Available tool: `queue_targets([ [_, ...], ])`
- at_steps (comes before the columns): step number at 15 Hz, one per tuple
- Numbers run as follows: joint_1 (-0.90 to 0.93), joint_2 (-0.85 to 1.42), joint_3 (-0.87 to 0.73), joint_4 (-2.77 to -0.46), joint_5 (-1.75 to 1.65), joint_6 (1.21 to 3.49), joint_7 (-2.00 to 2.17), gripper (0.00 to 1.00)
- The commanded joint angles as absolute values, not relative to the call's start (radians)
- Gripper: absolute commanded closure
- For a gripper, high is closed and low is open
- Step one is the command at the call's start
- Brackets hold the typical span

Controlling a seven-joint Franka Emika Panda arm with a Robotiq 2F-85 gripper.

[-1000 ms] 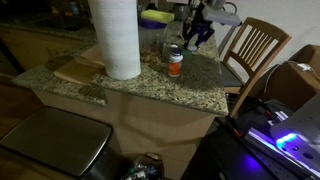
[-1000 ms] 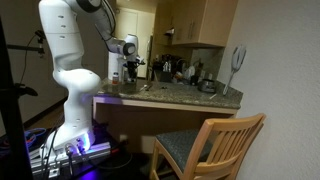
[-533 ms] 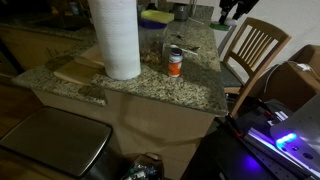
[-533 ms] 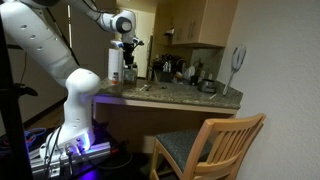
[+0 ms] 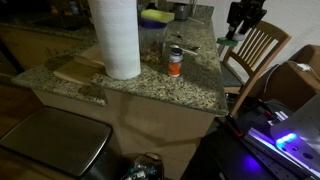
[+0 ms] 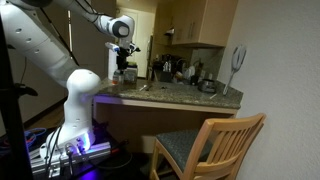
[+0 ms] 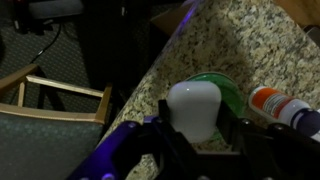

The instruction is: Move the green object backwards

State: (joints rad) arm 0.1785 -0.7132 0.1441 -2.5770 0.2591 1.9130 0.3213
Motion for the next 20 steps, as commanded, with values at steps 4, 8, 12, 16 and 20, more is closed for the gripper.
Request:
queue_targets([
  [4, 0.223, -0.727, 0.146, -2.613, 0.324, 1.810, 0.177, 0.76],
  [8, 0.238, -0.724, 0.138, -2.608, 0.296, 1.800, 0.055, 0.76],
  [12, 0.217, -0.733, 0.072, -2.599, 0.304, 1.792, -0.061, 0.76],
  [16, 0.143, -0.822, -0.100, -2.526, 0.296, 1.718, -0.175, 0.76],
  [20, 0.078, -0.835, -0.209, -2.363, 0.251, 1.561, -0.255, 0.76],
])
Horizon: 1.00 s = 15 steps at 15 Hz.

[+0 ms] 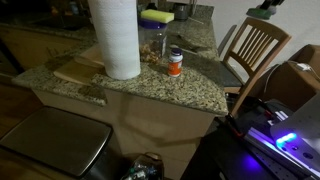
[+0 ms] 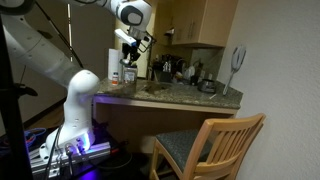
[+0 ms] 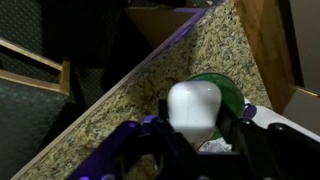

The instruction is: Move the green object backwards

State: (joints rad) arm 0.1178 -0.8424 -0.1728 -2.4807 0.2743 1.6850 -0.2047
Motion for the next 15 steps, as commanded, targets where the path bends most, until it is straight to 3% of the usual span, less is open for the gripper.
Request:
queue_targets([
  [1, 0.077, -0.827, -0.232, -2.329, 0.251, 1.525, -0.283, 0.76],
  [9, 0.099, -0.739, -0.301, -2.128, 0.266, 1.217, -0.472, 0.76],
  [10, 0.069, -0.776, -0.271, -2.171, 0.257, 1.252, -0.452, 0.51],
  [14, 0.069, -0.752, -0.274, -2.153, 0.265, 1.246, -0.466, 0.51],
  [15, 0.073, -0.740, -0.272, -2.134, 0.230, 1.204, -0.474, 0.76],
])
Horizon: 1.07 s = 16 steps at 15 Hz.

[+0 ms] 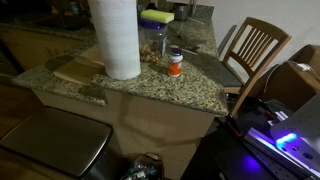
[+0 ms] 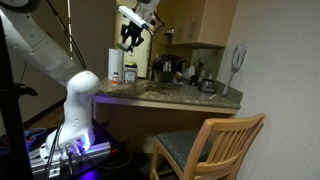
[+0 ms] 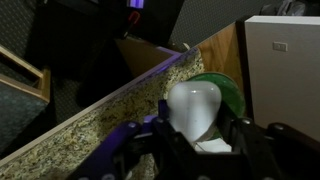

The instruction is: Move the green object backwards

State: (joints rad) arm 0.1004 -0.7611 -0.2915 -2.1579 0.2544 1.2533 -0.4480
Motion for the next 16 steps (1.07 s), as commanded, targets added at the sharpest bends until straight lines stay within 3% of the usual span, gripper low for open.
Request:
queue_targets([
  [1, 0.080, -0.732, -0.271, -2.124, 0.199, 1.185, -0.494, 0.76],
  [8, 0.158, -0.691, -0.273, -2.070, -0.021, 1.051, -0.772, 0.76],
  [16, 0.112, -0.769, -0.262, -2.165, 0.075, 1.523, -0.753, 0.76],
])
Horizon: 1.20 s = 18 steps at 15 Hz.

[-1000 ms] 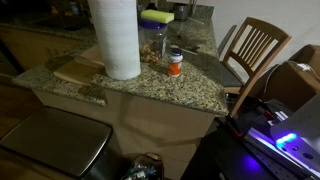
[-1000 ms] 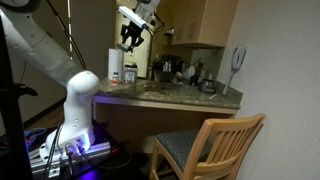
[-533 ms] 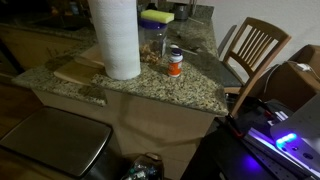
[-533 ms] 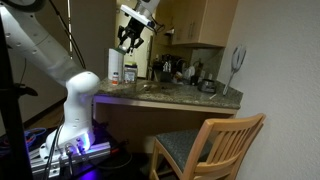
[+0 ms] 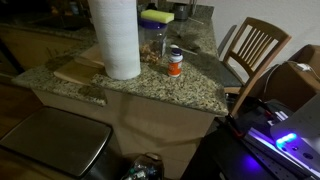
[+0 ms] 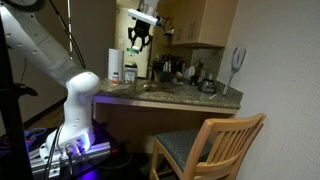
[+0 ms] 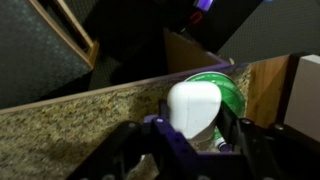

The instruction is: Move the green object backwards

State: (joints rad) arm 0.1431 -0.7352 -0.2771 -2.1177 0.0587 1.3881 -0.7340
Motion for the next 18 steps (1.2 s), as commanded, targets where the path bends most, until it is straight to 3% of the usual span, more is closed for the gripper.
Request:
queue_targets([
  [1, 0.110, -0.768, -0.261, -2.167, 0.078, 1.535, -0.744, 0.76],
  [2, 0.118, -0.739, -0.264, -2.127, 0.075, 1.476, -0.746, 0.76],
  [3, 0.118, -0.740, -0.264, -2.129, 0.075, 1.484, -0.746, 0.51],
  [6, 0.118, -0.740, -0.264, -2.129, 0.075, 1.483, -0.746, 0.51],
  [7, 0.118, -0.740, -0.264, -2.129, 0.075, 1.483, -0.746, 0.76],
  [15, 0.147, -0.727, -0.251, -2.101, -0.090, 1.466, -0.930, 0.76],
  [18, 0.138, -0.763, -0.252, -2.154, -0.053, 1.653, -0.941, 0.76],
])
